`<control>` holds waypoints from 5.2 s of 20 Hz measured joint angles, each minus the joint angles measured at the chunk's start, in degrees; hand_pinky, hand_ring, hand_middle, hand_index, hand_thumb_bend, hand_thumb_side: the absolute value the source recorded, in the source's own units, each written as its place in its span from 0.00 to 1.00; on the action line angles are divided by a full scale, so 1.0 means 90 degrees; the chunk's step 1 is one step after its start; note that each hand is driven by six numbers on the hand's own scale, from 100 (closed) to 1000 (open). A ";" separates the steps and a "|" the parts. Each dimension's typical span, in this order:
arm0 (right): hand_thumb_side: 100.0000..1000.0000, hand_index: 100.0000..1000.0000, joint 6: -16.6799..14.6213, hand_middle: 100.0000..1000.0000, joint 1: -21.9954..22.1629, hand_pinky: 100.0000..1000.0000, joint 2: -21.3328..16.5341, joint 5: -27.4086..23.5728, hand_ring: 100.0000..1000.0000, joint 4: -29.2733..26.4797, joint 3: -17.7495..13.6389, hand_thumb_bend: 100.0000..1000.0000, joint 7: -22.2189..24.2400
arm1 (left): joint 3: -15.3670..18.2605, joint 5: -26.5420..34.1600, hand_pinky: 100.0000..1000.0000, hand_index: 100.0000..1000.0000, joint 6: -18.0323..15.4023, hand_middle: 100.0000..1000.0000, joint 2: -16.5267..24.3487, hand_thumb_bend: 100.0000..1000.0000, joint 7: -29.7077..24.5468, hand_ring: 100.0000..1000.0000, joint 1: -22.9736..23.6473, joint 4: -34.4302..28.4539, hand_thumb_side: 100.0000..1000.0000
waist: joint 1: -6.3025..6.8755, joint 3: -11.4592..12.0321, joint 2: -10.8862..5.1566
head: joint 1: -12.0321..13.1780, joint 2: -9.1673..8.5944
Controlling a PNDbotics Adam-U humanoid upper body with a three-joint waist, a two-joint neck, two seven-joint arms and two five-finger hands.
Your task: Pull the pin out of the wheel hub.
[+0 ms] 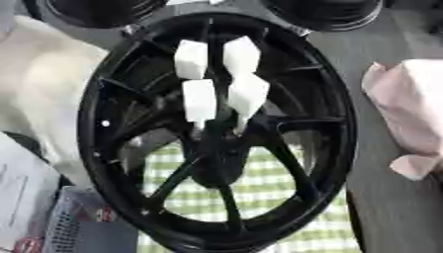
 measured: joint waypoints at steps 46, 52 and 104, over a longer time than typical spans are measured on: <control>0.11 0.82 -0.1298 0.76 -0.1316 0.85 0.1111 0.2296 0.79 0.1119 0.1745 0.55 0.2444 | 0.0155 -0.0552 0.74 0.82 0.0283 0.69 -0.1680 0.88 0.0310 0.78 0.0110 -0.1887 0.61 | -0.0041 0.0265 0.0067 | -0.0500 -0.0303; 0.11 0.82 -0.1352 0.76 -0.1366 0.85 0.1213 0.2296 0.79 0.1279 0.1715 0.55 0.2640 | 0.0155 -0.0553 0.74 0.82 0.0281 0.69 -0.1682 0.88 0.0312 0.78 0.0110 -0.1885 0.61 | -0.0025 0.0278 0.0068 | -0.0525 -0.0319; 0.09 0.70 -0.0850 0.64 -0.1024 0.80 0.1633 0.2135 0.71 0.2166 0.2105 0.50 0.2295 | 0.0192 -0.0553 0.73 0.81 0.0293 0.67 -0.1883 0.89 0.0392 0.75 -0.0046 -0.1816 0.60 | -0.0127 0.0450 0.0171 | -0.0503 -0.0204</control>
